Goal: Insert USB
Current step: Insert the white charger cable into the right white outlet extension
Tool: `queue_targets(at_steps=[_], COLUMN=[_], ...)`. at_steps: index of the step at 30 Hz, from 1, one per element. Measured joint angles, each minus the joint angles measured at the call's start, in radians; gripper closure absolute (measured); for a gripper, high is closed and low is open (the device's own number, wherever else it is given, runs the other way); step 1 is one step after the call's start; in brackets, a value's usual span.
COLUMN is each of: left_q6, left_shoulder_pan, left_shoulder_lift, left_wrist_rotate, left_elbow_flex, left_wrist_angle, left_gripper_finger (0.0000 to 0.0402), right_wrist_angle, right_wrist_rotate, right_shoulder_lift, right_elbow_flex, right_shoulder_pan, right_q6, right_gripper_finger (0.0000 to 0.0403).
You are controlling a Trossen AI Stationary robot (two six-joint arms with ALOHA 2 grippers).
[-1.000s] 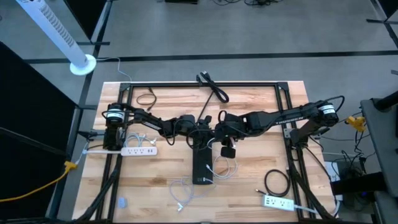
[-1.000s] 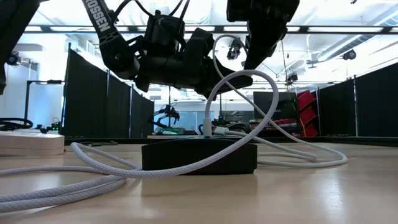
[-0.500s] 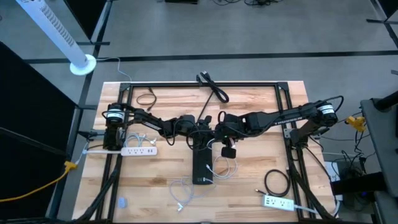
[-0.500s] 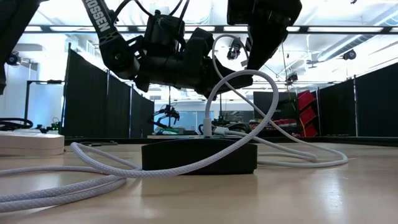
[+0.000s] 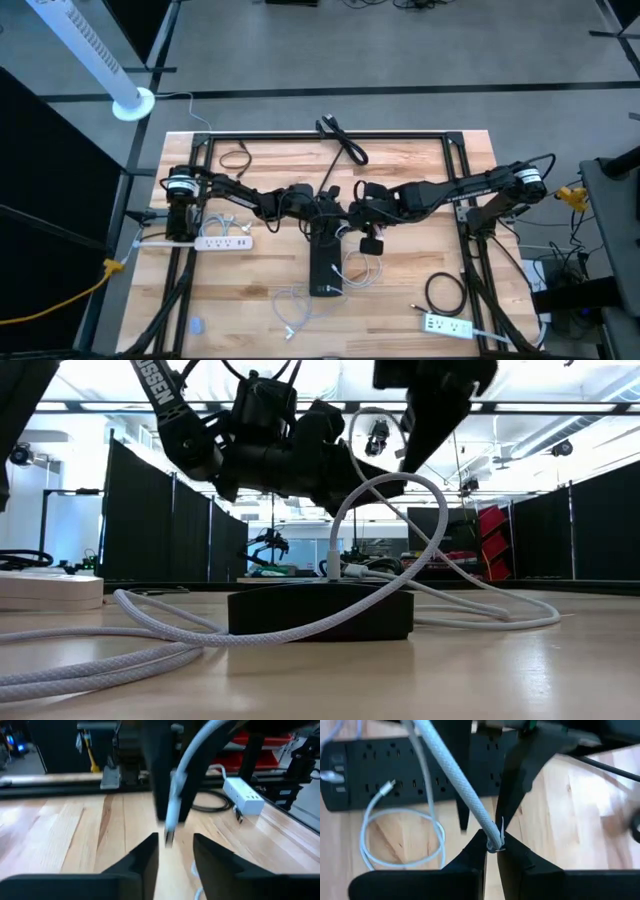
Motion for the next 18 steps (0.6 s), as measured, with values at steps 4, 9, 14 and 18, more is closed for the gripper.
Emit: queue_targets(at_steps=[4,9,14,18], left_q6=[0.009,0.034,0.035,0.032], left_shoulder_pan=[0.0,-0.014,-0.051,-0.09], left_shoulder_lift=[-0.065,-0.159,-0.245,-0.305], left_wrist_rotate=[-0.03,-0.123,-0.198,-0.224], left_elbow_flex=[0.0,0.0,-0.014,-0.031], left_wrist_angle=[-0.18,-0.371,-0.442,-0.447], left_gripper_finger=[0.0263,0.0262,0.028,0.0298], right_wrist_angle=[-0.073,-0.117,-0.196,-0.198], right_wrist_rotate=[0.051,0.058,0.053,0.054], right_shoulder_lift=[-0.045,-0.083,-0.082,-0.07], right_elbow_flex=[0.0,0.0,0.0,0.0], right_shoulder_pan=[0.069,0.217,0.422,0.603], right_q6=[0.06,0.199,0.445,0.676], right_gripper_finger=[0.0388,0.0388,0.0388,0.0388])
